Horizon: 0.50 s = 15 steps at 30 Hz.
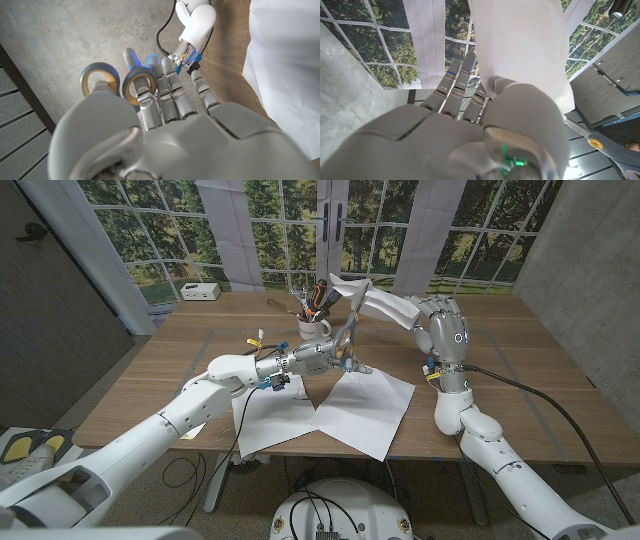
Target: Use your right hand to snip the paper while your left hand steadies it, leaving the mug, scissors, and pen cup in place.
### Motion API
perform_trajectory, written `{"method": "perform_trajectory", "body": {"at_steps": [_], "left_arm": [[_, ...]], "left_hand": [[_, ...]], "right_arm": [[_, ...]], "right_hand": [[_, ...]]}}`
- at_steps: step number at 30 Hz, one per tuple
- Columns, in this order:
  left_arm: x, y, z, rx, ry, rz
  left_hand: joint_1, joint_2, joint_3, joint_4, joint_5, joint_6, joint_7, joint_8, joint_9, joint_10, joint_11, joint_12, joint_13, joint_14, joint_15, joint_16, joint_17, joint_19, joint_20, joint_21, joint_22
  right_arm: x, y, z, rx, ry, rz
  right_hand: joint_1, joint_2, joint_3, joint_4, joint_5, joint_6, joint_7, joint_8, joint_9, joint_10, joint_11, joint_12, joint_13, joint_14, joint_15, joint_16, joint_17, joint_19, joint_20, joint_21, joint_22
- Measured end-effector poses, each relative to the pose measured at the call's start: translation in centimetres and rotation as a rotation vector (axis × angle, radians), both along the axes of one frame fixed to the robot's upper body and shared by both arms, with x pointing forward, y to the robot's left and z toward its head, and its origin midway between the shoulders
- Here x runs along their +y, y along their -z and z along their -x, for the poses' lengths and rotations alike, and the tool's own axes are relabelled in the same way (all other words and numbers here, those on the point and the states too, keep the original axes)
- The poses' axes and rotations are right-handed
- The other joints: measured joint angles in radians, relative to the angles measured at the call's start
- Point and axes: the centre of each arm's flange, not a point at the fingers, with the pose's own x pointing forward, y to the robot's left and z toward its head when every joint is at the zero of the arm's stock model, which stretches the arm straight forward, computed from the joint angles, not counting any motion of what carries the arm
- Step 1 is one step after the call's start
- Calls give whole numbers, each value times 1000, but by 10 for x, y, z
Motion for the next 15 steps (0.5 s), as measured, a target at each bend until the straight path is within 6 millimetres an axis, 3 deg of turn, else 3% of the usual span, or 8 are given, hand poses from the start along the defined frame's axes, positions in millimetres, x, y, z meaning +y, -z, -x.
{"method": "perform_trajectory", "body": {"at_steps": [15], "left_arm": [[5, -1, 3, -7, 5, 35]], "left_hand": [[0, 0, 1, 1, -12, -5, -6, 10, 14, 0, 0, 0, 4, 0, 0, 0, 3, 0, 0, 0, 0]], "right_arm": [[2, 1, -3, 21, 11, 10]], "right_hand": [[0, 0, 4, -4, 0, 0, 0, 0, 0, 0, 0, 0, 0, 2, 2, -4, 3, 0, 0, 7, -5]]}}
